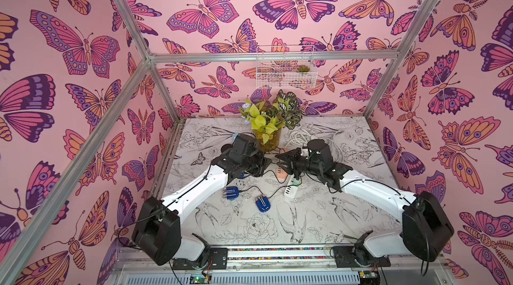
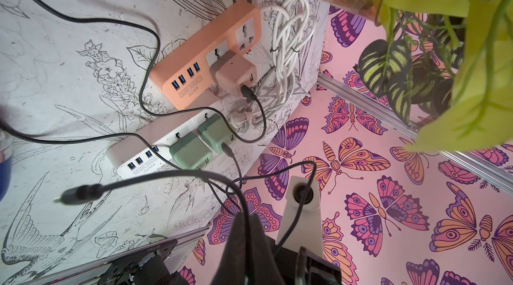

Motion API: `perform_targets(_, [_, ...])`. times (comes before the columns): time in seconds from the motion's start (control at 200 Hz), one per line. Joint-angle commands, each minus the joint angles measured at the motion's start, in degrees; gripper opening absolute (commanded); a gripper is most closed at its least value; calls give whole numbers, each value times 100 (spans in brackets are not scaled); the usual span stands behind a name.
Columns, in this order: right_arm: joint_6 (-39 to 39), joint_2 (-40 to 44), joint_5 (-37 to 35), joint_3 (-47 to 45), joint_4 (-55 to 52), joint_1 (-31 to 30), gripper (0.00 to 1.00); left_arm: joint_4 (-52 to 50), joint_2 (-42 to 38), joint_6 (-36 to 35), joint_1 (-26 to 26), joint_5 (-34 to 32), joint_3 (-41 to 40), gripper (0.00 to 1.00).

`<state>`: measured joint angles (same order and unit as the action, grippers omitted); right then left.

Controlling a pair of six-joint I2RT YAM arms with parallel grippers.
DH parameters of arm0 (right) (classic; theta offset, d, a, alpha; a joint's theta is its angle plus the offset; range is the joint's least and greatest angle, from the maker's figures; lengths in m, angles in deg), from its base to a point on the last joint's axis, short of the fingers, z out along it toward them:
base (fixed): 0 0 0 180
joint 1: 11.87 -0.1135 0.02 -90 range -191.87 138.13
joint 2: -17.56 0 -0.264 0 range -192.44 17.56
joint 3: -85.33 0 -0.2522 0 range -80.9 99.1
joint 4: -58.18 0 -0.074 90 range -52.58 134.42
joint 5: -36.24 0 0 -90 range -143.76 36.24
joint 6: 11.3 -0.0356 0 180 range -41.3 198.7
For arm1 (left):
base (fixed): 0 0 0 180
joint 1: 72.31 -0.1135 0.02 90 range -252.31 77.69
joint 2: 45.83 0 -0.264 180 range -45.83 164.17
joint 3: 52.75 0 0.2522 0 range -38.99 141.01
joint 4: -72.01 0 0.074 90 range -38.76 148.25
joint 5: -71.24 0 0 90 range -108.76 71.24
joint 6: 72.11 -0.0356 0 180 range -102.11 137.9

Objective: Charge the electric shaver
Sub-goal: Pick up the charging cable from the center of the board.

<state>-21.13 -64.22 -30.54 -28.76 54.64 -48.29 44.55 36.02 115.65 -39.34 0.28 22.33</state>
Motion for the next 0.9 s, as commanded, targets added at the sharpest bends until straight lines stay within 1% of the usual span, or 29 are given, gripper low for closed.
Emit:
perform_targets(0.0, [-96, -84, 68, 171, 105, -43, 20, -96, 136, -209, -1, 137, 193, 0])
perform_targets(0.06, [-117, -46, 49, 119, 32, -35, 6, -51, 171, -271, -10, 168, 255, 0])
perform_targets(0.09, [-132, -17, 22, 86, 16, -24, 0, -13, 184, -317, -23, 198, 286, 0])
perform_targets(0.17, [-193, 77, -82, 9, 101, 29, 0, -5, 203, -438, -53, 279, 361, 1])
perform_targets(0.215, [-216, 121, -106, -2, 158, 101, 0, -10, 189, -500, -78, 339, 372, 9])
perform_targets(0.29, [-258, 192, -143, 11, 265, 215, 0, -46, 123, -526, -122, 406, 329, 28])
perform_targets(0.401, [-316, 237, -96, 15, 479, 396, 0, -67, -104, -462, -232, 387, 161, 45])
perform_targets(0.491, [-428, 284, -61, -110, 795, 508, 0, -64, -393, -246, -357, 274, -44, 59])
perform_targets(0.536, [-521, 334, -95, -232, 1017, 529, 0, -63, -531, -27, -403, 195, -195, 67])
perform_targets(0.561, [-586, 352, -132, -315, 1187, 539, 0, 3, -623, 219, -413, 160, -329, 71])
perform_targets(0.656, [-763, 405, -322, -647, 1884, 541, 0, 867, -837, 1316, -407, 51, -1026, 78])
perform_targets(0.746, [-826, 410, -490, -887, 2475, 541, 0, 1486, -837, 2168, -372, -78, -1396, 79])
perform_targets(0.831, [-893, 331, -634, -1069, 3076, 541, 0, 2050, -837, 2966, -256, -313, -1670, 78])
perform_targets(0.896, [-964, 230, -682, -1193, 3492, 546, 0, 2347, -837, 3370, -206, -420, -1724, 78])
